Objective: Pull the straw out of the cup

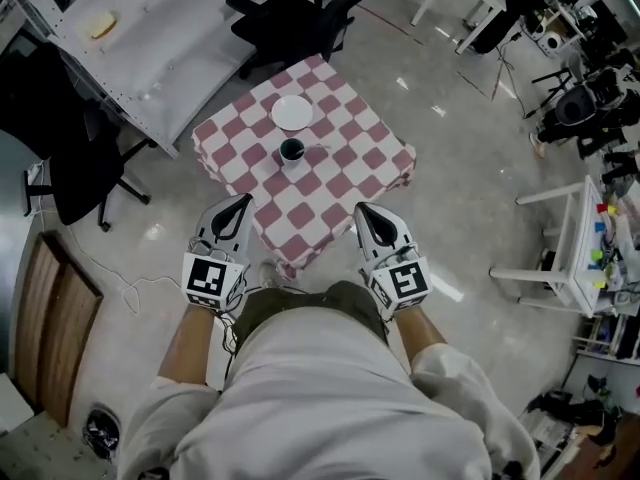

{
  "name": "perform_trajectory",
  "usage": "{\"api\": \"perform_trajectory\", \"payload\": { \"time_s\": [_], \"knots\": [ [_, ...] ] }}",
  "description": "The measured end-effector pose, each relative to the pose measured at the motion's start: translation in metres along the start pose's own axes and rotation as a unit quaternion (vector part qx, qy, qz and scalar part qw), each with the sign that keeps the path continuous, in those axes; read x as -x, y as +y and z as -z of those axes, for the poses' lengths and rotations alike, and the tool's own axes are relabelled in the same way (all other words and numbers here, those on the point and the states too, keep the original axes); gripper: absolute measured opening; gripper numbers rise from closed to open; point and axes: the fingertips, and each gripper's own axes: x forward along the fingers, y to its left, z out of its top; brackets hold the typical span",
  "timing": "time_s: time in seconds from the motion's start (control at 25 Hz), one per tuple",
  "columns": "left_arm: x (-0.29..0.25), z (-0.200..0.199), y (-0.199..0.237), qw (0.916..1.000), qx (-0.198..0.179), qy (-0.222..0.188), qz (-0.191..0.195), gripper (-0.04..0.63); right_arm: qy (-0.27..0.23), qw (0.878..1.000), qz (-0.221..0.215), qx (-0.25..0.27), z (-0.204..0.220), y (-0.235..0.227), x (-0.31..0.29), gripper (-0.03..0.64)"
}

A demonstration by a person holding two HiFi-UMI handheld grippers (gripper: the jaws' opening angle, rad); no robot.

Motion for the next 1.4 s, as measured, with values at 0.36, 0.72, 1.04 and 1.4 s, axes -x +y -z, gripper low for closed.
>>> {"api": "perform_trajectory", "payload": {
  "time_s": [0.36, 0.72, 1.04, 1.4],
  "knots": [
    [-0.02, 0.004, 0.015, 1.0, 0.005, -0.001, -0.005, 0.006, -0.001, 1.0, -0.017, 0.001, -0.002, -0.013, -0.029, 0.004],
    [-0.039, 0.005, -0.004, 0.9995, 0.018, 0.022, -0.016, 0.011, -0.007, 0.999, -0.054, 0.004, -0.009, -0.048, -0.038, 0.004],
    [-0.061, 0.022, -0.019, 0.998, 0.011, 0.063, 0.003, 0.195, 0.004, 0.998, -0.057, -0.007, 0.005, -0.07, -0.037, 0.004],
    [-0.079, 0.037, -0.023, 0.9964, 0.006, 0.084, 0.005, 0.265, 0.005, 0.998, -0.052, -0.016, 0.01, -0.084, -0.036, 0.003]
  ]
}}
